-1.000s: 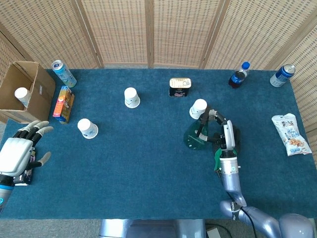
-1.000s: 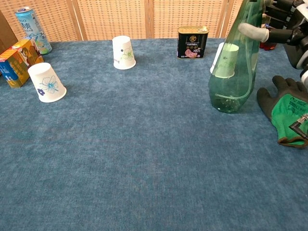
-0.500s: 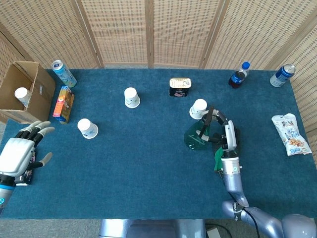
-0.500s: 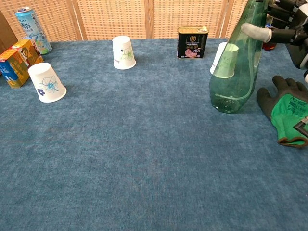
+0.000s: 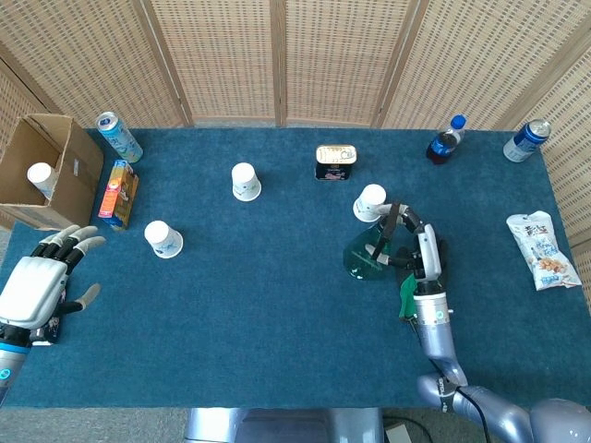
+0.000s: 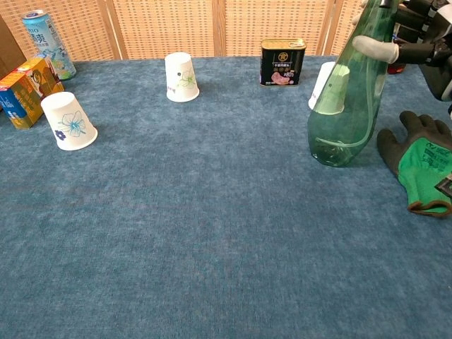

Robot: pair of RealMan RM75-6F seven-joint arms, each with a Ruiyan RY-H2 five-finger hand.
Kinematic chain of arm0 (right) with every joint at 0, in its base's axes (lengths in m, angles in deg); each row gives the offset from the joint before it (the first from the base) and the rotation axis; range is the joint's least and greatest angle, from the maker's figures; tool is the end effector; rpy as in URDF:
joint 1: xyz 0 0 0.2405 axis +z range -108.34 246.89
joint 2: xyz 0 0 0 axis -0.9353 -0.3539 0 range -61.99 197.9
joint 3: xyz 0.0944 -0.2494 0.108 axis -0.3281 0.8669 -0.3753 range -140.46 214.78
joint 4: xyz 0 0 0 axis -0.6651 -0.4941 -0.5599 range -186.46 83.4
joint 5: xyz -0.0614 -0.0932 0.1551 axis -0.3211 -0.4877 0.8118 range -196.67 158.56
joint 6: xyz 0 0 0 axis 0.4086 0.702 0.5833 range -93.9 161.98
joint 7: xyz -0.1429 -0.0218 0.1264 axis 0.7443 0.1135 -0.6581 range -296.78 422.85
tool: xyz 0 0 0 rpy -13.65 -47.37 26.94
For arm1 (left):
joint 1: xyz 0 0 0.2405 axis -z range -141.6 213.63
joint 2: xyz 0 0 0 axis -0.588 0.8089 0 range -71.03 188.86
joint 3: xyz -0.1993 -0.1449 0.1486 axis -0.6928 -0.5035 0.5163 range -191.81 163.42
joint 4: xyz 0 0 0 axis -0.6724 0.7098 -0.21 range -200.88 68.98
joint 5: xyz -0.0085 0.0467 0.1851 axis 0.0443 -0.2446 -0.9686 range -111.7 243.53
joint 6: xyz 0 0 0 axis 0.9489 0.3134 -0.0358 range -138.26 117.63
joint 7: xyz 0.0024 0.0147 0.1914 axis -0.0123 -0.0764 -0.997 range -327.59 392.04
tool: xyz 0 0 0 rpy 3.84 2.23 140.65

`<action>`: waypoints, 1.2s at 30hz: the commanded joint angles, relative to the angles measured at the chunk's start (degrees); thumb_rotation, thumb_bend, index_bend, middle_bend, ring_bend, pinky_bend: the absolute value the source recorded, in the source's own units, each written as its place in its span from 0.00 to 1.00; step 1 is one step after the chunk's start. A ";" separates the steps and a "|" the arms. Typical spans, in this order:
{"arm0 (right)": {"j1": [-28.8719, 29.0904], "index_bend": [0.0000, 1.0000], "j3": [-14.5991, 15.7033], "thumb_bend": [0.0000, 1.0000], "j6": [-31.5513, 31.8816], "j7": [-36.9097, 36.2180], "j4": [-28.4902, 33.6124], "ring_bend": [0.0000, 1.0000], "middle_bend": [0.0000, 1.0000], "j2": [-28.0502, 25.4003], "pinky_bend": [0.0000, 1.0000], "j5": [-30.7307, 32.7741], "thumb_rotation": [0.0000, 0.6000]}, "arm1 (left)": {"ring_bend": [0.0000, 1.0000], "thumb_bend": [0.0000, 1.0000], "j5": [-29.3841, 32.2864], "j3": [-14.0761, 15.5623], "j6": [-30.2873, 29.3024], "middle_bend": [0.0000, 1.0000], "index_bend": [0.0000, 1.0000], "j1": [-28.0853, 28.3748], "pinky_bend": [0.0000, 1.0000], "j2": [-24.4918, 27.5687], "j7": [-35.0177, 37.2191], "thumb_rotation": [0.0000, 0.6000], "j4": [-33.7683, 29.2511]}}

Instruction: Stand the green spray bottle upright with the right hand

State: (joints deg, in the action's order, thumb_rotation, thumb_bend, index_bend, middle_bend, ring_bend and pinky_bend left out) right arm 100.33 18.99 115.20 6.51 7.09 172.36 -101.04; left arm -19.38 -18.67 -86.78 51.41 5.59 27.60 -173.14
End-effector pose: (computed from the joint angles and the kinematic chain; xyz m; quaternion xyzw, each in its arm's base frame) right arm -0.2098 -0.3982 0.0309 0.3305 -0.5430 0.7448 0.2028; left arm -0.2495 0.2796 0.2072 -0.6618 -0.3584 -0.4018 0.5217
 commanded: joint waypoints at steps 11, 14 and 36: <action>-0.01 0.31 0.28 0.18 -0.66 0.41 0.23 0.30 0.37 -0.63 0.32 0.00 0.90 | 0.14 0.36 -0.14 0.08 0.11 0.17 0.19 0.12 0.19 -0.12 0.01 1.00 0.03; -0.04 0.31 0.28 0.17 -0.80 0.34 0.42 0.29 0.36 -0.84 0.29 0.05 0.85 | 0.14 0.36 -0.20 0.07 0.07 0.17 0.19 0.14 0.19 -0.14 0.01 1.00 0.00; -0.99 0.26 1.06 0.14 -1.25 0.20 1.59 0.25 0.34 -2.46 0.21 -0.02 0.66 | 0.14 0.36 -1.48 -0.47 -1.21 0.17 0.14 0.30 0.19 0.62 0.65 1.00 -0.91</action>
State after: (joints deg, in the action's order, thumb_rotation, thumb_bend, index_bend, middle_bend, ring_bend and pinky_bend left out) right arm 99.34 20.05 113.96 6.71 8.67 169.90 -101.06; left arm -20.77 -19.08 -87.91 51.75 6.12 28.16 -173.97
